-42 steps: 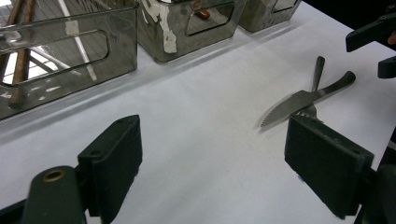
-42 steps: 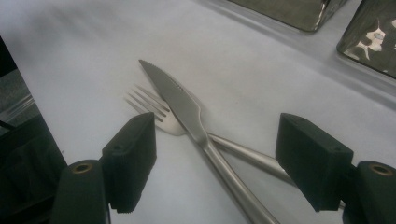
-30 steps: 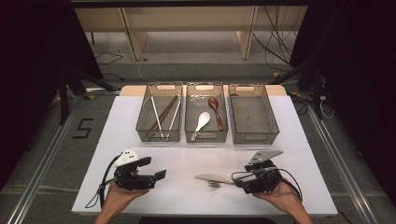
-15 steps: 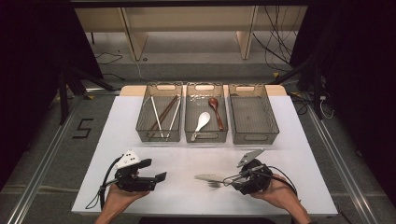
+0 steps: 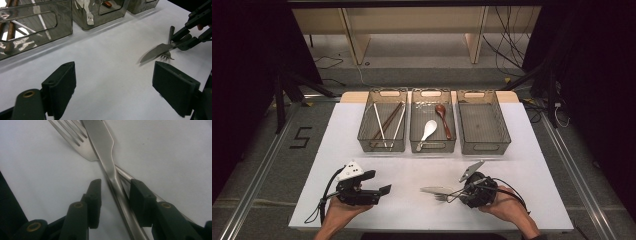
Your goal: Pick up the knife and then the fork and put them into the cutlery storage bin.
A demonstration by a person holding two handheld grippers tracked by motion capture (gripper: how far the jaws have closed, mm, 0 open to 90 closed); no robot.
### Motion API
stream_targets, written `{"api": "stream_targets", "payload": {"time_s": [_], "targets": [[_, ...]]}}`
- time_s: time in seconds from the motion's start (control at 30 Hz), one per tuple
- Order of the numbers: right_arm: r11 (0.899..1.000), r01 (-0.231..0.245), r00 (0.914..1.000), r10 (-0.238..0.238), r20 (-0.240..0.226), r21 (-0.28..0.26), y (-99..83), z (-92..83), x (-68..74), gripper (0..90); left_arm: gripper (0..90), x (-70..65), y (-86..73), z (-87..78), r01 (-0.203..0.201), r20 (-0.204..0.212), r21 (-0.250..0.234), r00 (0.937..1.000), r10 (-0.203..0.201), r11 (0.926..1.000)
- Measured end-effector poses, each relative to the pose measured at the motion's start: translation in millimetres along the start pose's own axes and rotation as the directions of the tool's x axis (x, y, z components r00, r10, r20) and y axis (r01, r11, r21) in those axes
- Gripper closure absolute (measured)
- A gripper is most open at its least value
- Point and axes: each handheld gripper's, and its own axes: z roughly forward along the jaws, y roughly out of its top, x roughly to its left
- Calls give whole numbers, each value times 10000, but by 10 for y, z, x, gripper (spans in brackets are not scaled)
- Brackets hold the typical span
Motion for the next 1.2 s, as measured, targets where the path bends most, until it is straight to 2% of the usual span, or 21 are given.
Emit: {"api": "stream_targets", "payload": {"time_s": [0.23, 0.57, 0.87, 1.2], "targets": [[9993, 179, 9998, -180, 36, 329, 43, 23, 32, 670, 188, 5, -4, 4, -80, -64, 93, 9999, 81, 9999], [9963, 176, 9998, -183, 74, 842, 111, 31, 57, 737, 190, 3, -2, -1, -126, -66, 79, 9999, 127, 9999], [9913, 700, 9975, -711, 60, 1112, 149, 40, 72, 786, 191, -4, -3, 3, -180, -109, 91, 9998, 181, 9998], [9872, 742, 9972, -742, -57, 1408, 188, 49, 61, 788, 192, -12, 2, 10, -211, -107, 92, 9997, 212, 9997]]}}
